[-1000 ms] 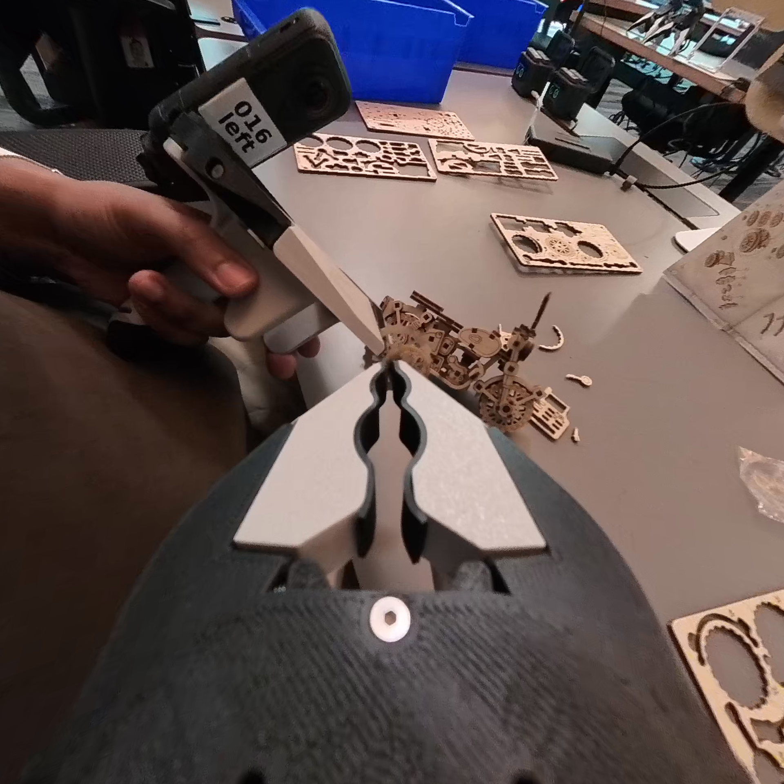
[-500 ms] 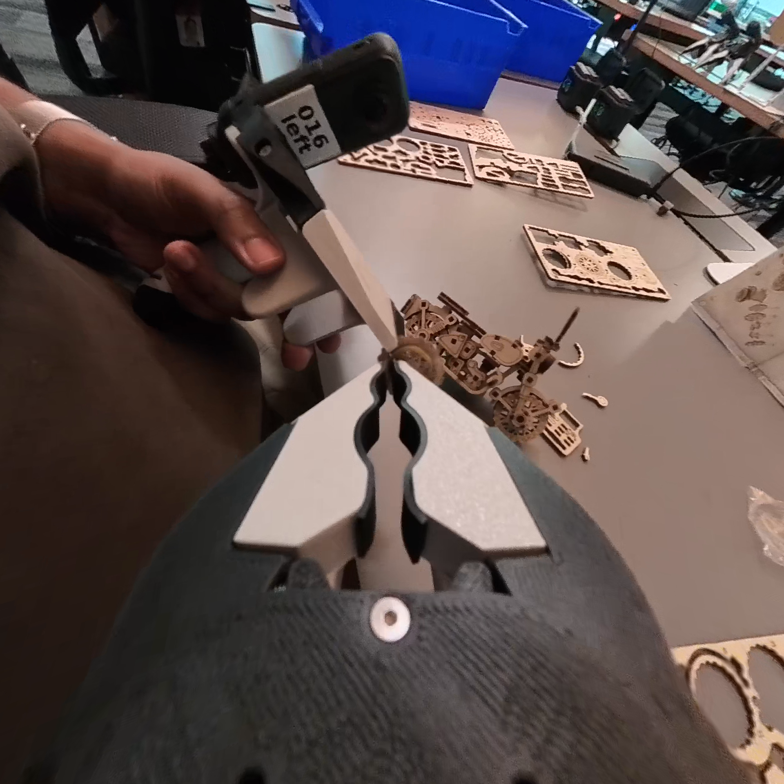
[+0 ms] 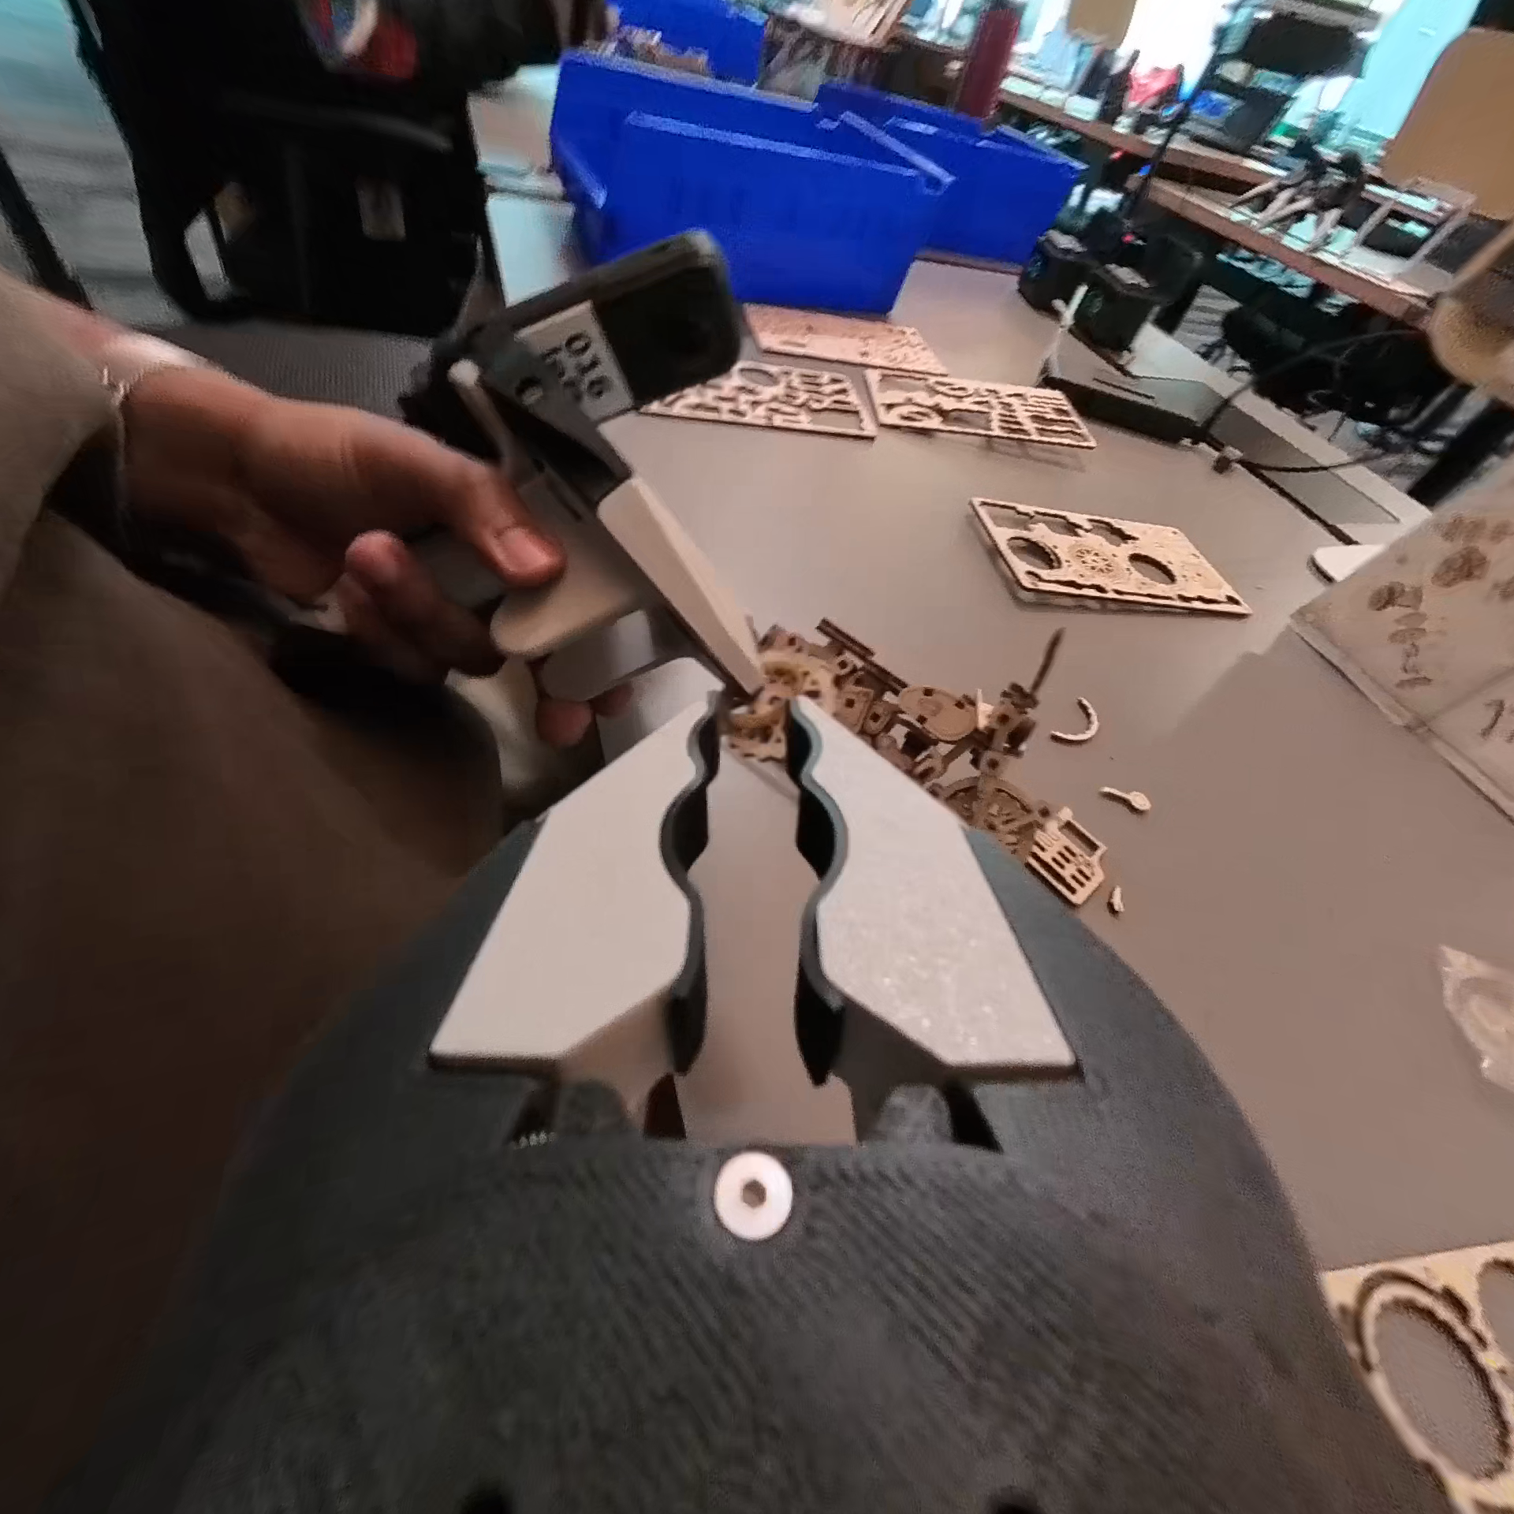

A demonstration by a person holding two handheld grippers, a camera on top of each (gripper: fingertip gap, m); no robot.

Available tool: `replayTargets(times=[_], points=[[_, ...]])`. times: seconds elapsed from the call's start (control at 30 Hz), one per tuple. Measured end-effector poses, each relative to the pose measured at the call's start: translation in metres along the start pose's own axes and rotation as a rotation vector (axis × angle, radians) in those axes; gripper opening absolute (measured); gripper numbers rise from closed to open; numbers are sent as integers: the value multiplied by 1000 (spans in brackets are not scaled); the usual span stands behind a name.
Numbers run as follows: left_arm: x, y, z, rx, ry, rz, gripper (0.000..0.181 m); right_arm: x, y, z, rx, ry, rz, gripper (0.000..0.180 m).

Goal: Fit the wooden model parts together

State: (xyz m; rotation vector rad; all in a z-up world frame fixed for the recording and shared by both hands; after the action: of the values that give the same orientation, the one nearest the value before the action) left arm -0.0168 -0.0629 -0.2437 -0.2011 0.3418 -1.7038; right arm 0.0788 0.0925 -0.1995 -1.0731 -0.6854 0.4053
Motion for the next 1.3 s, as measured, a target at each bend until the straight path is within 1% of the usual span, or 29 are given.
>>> replayTargets(times=[0.07,0.13,0.23,0.33,0.43,0.5,0.63,0.7,0.77,0.97,1.03,1.13,1.23,1.3], points=[[1,0,1,3,12,7,4,5,0,9,-110,34,50,19],[0,0,2,-14,12,13,4,10,3,20,-282,65,110,25],[-1,1,5,-51,15,13,4,7,13,28,-573,-27,145,36],[-1,1,8,-82,10,18,4,-1,19,26,-687,-133,135,36],[-2,3,10,-99,21,0,4,-4,20,23,-745,-176,161,26],[-4,4,11,-113,16,-17,5,-5,21,22,-767,-204,167,23],[-3,3,11,-116,12,-4,10,-4,20,22,-792,-270,201,4],[-3,3,13,-132,4,-2,13,-4,20,22,-782,-255,194,4],[-3,4,14,-185,-37,-1,16,-3,19,23,-746,-218,176,4],[-2,6,25,-490,-250,28,18,-4,16,21,-681,-135,133,4],[-2,7,29,-574,-295,43,16,-5,14,19,-645,-106,114,4],[0,8,32,-667,-353,68,2,-7,11,15,-600,-84,90,4],[1,7,35,-696,-357,82,0,-8,9,14,-570,-85,67,4],[3,4,34,-659,-349,79,0,-7,10,14,-568,-103,46,4]])
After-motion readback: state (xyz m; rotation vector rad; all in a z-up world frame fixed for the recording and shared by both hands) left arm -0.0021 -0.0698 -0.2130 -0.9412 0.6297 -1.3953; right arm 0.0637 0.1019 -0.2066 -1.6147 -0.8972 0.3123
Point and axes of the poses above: each gripper's, where its closed fingertips meet, x back along the fingers, y out of its underside, z = x × y across the jaws, the point moved 10 cm from there along x, back along the fingers, and after that the axes turned 7 degrees about x, right-handed, at the moved point
